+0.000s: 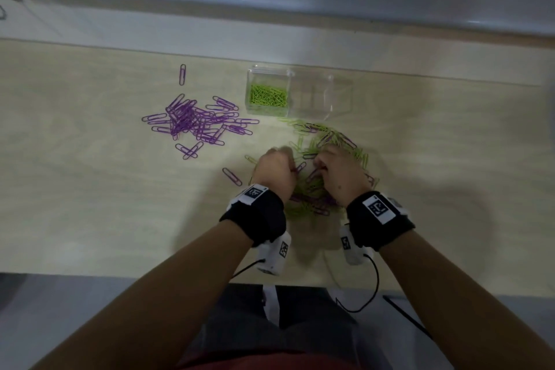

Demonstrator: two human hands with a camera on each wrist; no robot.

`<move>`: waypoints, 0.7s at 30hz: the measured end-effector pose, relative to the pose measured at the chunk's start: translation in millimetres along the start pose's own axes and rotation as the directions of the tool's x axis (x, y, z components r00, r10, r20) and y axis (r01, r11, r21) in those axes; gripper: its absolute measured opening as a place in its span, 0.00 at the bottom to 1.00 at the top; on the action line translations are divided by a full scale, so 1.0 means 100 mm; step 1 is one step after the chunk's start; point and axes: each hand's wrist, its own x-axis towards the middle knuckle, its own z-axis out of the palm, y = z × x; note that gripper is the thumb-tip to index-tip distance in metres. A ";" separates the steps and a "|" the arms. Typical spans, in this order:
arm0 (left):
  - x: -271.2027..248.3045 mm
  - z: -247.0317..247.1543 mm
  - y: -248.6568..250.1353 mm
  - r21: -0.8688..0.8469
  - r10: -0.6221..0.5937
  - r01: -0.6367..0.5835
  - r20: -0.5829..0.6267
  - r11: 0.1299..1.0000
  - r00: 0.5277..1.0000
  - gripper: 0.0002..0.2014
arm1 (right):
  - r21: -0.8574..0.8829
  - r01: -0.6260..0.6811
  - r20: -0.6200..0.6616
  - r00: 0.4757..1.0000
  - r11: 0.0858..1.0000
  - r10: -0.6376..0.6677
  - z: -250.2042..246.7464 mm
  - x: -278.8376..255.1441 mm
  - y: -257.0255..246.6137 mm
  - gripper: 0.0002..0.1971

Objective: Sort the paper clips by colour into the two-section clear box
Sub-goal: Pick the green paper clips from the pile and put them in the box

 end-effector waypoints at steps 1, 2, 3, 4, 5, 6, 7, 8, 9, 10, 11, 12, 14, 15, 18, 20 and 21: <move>0.01 0.00 0.01 0.008 -0.003 0.002 0.017 1.000 1.000 0.05 | -0.029 0.003 0.012 1.000 1.000 -0.002 0.01 -0.01 0.01 0.10; 0.01 0.00 0.01 0.009 -0.001 0.000 0.033 1.000 0.999 0.05 | -0.068 0.012 0.031 0.999 0.998 -0.010 0.01 -0.01 0.01 0.11; 0.01 -0.01 0.02 0.001 0.006 -0.006 0.046 1.000 0.999 0.05 | -0.106 0.025 0.051 0.999 0.994 -0.020 0.01 -0.02 0.01 0.11; 0.00 -0.02 0.03 -0.012 0.020 -0.019 0.051 1.000 0.999 0.04 | -0.135 0.035 0.067 0.997 0.990 -0.026 0.01 -0.02 0.02 0.10; -0.01 -0.05 0.04 -0.040 0.016 -0.014 0.051 0.999 0.999 0.04 | -0.150 0.042 0.079 0.996 0.988 -0.030 0.01 -0.02 0.03 0.10; -0.03 -0.08 0.03 -0.099 0.001 0.004 0.042 0.995 0.999 0.03 | -0.154 0.047 0.089 0.995 0.987 -0.033 0.00 -0.03 0.05 0.10; -0.05 -0.11 0.00 -0.189 -0.024 0.029 0.032 0.981 0.999 0.03 | -0.150 0.049 0.092 0.995 0.988 -0.035 -0.01 -0.03 0.06 0.09; -0.06 -0.15 -0.05 -0.301 -0.039 0.043 0.020 0.953 0.999 0.06 | -0.133 0.050 0.083 0.996 0.990 -0.039 -0.02 -0.04 0.08 0.11; -0.07 -0.19 -0.11 -0.428 -0.042 0.047 0.020 0.903 0.999 0.10 | -0.102 0.049 0.066 0.997 0.994 -0.042 -0.05 -0.06 0.09 0.13; -0.09 -0.25 -0.17 -0.558 -0.040 0.048 0.027 0.828 0.999 0.13 | -0.062 0.043 0.038 0.998 0.997 -0.041 -0.09 -0.07 0.08 0.15; -0.10 -0.31 -0.24 -0.664 -0.041 0.048 0.027 0.747 0.999 0.15 | -0.018 0.021 0.013 1.000 1.000 -0.020 -0.12 -0.08 0.06 0.16; -0.11 -0.37 -0.31 -0.717 -0.048 0.036 0.003 0.696 0.999 0.15 | 0.027 -0.008 0.000 1.000 1.000 0.008 -0.16 -0.08 0.01 0.16; -0.10 -0.54 -0.45 -0.726 -0.097 0.010 -0.078 0.687 0.992 0.14 | 0.126 -0.051 0.011 0.999 0.991 0.050 -0.18 -0.04 -0.15 0.12; -0.09 -0.62 -0.55 -0.726 -0.127 -0.003 -0.125 0.688 0.984 0.13 | 0.172 -0.046 0.017 0.999 0.984 0.043 -0.17 0.00 -0.26 0.11; -0.04 -0.81 -0.88 -0.650 -0.182 -0.019 -0.242 0.760 0.953 0.14 | 0.251 0.028 -0.011 1.000 0.968 -0.026 -0.09 0.16 -0.61 0.08; -0.03 -0.86 -1.03 -0.566 -0.177 -0.011 -0.276 0.824 0.945 0.12 | 0.301 0.030 -0.029 0.999 0.953 -0.022 -0.04 0.26 -0.80 0.06; -0.03 -0.87 -1.10 -0.491 -0.155 -0.014 -0.302 0.871 0.941 0.10 | 0.327 0.025 -0.040 0.999 0.945 -0.013 -0.02 0.29 -0.84 0.04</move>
